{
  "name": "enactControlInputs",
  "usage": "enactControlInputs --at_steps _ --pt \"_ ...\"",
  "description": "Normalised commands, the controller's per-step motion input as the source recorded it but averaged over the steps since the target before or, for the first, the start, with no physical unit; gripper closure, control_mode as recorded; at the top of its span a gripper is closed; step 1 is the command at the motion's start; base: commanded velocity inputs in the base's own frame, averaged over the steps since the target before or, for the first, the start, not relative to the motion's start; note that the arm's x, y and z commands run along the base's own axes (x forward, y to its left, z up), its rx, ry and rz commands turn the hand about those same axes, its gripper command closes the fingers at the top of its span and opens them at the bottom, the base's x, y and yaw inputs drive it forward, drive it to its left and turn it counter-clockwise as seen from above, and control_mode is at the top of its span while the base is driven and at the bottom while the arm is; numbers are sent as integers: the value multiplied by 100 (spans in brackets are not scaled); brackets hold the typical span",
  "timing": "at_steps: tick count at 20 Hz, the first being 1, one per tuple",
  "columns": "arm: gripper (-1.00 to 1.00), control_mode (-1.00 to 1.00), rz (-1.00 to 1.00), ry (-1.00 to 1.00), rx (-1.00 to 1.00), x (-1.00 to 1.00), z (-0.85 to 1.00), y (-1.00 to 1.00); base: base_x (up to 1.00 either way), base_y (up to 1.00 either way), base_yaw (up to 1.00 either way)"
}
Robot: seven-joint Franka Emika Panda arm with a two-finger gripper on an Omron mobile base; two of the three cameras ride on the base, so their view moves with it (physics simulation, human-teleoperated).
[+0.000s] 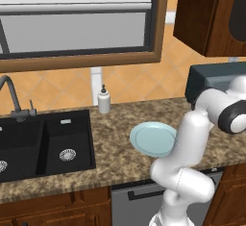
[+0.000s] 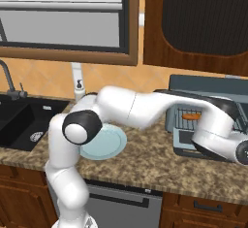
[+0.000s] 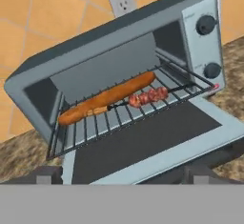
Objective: Pick up the kebab skewer and baguette bread, and place them inside the toaster oven. Close the toaster oven door and start by setting the timer.
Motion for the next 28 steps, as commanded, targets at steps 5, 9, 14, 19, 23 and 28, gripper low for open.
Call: enactControlInputs --at_steps 5,9,14,19,23,28 --pt "-100 -100 3 -6 -18 2 -9 35 0 0 0" --pt "-100 -100 1 -10 -18 8 0 20 0 0 0" --pt "-100 -100 5 -5 -30 0 -5 4 0 0 0" --pt "-100 -100 10 -6 -19 1 -3 -1 0 0 0" --pt "-100 -100 9 -5 -2 0 0 0 0 0 0" --pt "-100 -100 5 -1 0 0 -3 -12 0 0 0"
